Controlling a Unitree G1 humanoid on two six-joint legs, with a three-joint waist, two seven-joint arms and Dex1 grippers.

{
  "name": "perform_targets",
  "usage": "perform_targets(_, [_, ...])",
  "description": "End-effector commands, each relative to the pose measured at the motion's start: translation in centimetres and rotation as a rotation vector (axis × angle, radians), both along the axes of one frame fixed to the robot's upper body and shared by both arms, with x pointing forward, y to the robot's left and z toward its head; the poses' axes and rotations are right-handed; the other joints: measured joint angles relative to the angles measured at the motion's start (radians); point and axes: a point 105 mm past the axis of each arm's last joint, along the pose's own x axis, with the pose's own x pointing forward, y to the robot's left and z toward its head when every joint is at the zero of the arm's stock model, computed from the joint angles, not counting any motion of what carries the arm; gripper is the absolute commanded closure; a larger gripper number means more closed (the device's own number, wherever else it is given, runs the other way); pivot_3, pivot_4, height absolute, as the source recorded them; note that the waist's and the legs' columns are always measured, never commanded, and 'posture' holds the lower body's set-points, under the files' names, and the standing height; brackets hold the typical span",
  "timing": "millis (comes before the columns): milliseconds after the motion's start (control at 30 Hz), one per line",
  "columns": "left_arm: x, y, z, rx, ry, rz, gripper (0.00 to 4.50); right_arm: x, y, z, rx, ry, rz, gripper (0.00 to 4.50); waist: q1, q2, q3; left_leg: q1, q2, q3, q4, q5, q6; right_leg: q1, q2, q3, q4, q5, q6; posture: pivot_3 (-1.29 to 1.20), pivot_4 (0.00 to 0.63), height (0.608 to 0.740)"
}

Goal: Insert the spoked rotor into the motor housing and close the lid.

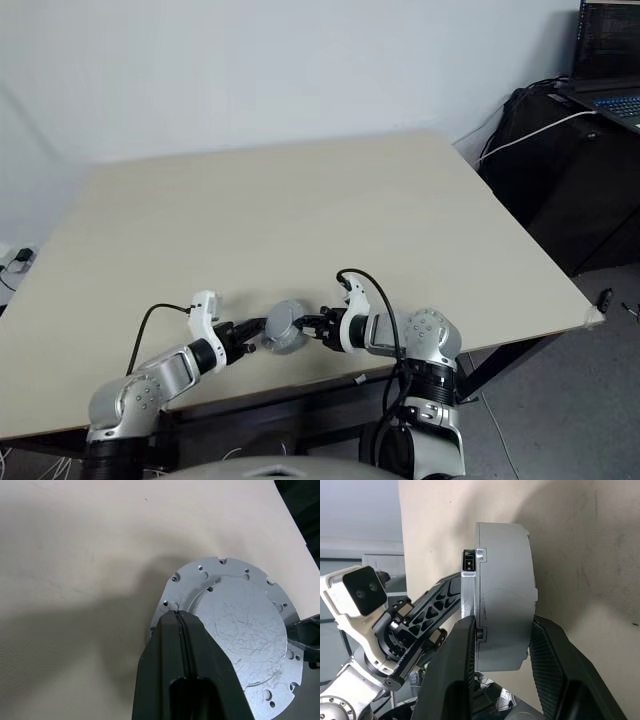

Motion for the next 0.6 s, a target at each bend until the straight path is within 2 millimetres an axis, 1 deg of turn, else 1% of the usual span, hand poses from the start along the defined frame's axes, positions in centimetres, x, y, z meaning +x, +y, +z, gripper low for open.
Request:
perform_targets(33, [0.1, -2.1, 3.5, -0.12, -0.143, -0.014, 4.5, -0.7, 3.8, 2.1, 0.146, -0.026, 0.07, 3.27, -0.002, -0.001, 0.001, -0.001, 0.0, 0.0, 0.0, 0.0, 0.0, -0.001, 0.0, 0.0, 0.0, 0.001, -0.001, 0.0, 0.0, 0.74])
perform_targets(167, [-0.7, -1.4, 5.2, -0.179, -0.226, 0.072, 4.5, -0.5, 3.2, 1.8, 0.151, -0.018, 0.034, 3.27, -0.002, -0.002, 0.0, -0.009, 0.0, 0.0, 0.0, 0.0, 0.001, -0.01, -0.001, 0.001, 0.0, 0.003, -0.005, 0.0, 0.0, 0.74])
perform_targets(333, [-2.1, -0.6, 6.8, -0.323, -0.269, 0.169, 4.5, -0.3, 2.8, 1.7, 0.162, -0.015, 0.0, 3.27, -0.004, -0.001, 0.0, -0.014, 0.002, 0.001, 0.0, 0.001, 0.0, -0.012, -0.001, 0.003, 0.001, 0.003, -0.007, 0.0, 0.0, 0.74])
perform_targets(433, [-3.3, -0.2, 6.7, -0.418, -0.244, 0.245, 3.93, 0.1, 2.7, 2.1, 0.192, -0.025, -0.021, 3.27, -0.002, -0.002, 0.001, -0.014, 0.001, 0.0, 0.0, 0.0, 0.001, -0.011, -0.001, 0.002, 0.0, 0.003, -0.007, 0.0, 0.0, 0.74])
perform_targets(600, [-5.2, -0.4, 5.1, -0.583, -0.136, 0.362, 2.27, 0.8, 2.9, 3.4, 0.253, -0.06, -0.059, 3.28, -0.002, -0.004, 0.003, -0.014, 0.001, 0.001, 0.002, -0.001, 0.003, -0.011, 0.0, 0.001, -0.002, 0.003, -0.006, 0.0, 0.0, 0.74])
